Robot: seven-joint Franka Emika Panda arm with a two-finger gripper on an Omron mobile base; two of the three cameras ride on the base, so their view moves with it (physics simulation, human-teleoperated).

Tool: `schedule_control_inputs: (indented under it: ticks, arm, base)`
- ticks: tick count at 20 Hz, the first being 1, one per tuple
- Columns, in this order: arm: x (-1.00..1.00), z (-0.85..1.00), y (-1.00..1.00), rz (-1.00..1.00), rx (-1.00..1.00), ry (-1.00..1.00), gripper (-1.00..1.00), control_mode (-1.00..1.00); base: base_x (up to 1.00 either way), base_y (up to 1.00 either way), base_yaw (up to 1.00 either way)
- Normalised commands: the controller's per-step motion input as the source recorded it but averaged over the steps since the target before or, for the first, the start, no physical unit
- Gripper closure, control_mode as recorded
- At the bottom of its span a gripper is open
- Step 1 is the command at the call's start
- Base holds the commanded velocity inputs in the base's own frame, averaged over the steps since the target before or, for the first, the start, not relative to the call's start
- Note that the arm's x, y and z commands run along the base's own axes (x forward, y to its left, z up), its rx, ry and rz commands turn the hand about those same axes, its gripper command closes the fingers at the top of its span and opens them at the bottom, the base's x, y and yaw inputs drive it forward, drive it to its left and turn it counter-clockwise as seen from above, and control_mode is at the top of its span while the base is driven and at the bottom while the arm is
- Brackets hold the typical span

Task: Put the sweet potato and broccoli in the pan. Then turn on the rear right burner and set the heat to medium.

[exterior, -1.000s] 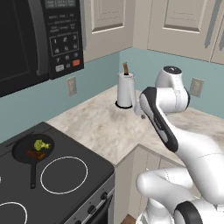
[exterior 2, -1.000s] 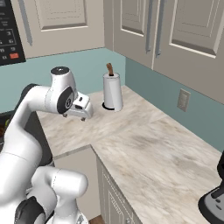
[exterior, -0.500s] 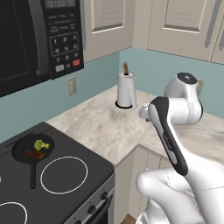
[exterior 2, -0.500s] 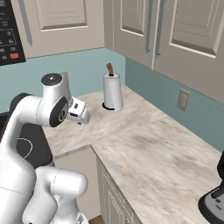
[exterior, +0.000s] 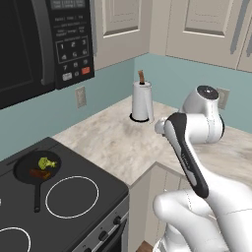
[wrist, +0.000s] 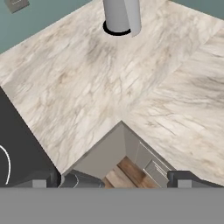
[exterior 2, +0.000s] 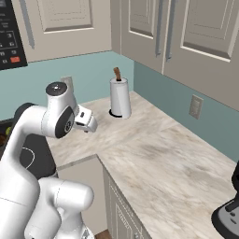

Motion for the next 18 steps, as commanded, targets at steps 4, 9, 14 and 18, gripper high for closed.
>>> schedule_control_inputs:
  ticks: [4, 9, 14, 18]
  arm:
    - [0.0, 0.0, 0.0, 0.0, 0.0, 0.0, -1.0, -1.0]
    - [0.0, 0.0, 0.0, 0.0, 0.0, 0.0, -1.0, 1.0]
    - [0.0, 0.0, 0.0, 0.0, 0.0, 0.0, -1.0, 1.0]
    - [0.0, 0.0, 0.0, 0.0, 0.0, 0.0, -1.0, 1.0]
  base:
    - [0.0, 0.0, 0.0]
    - [-0.02, 0.0, 0.0]
    - [-0.39, 0.0, 0.02]
    - [-0.17, 0.0, 0.17]
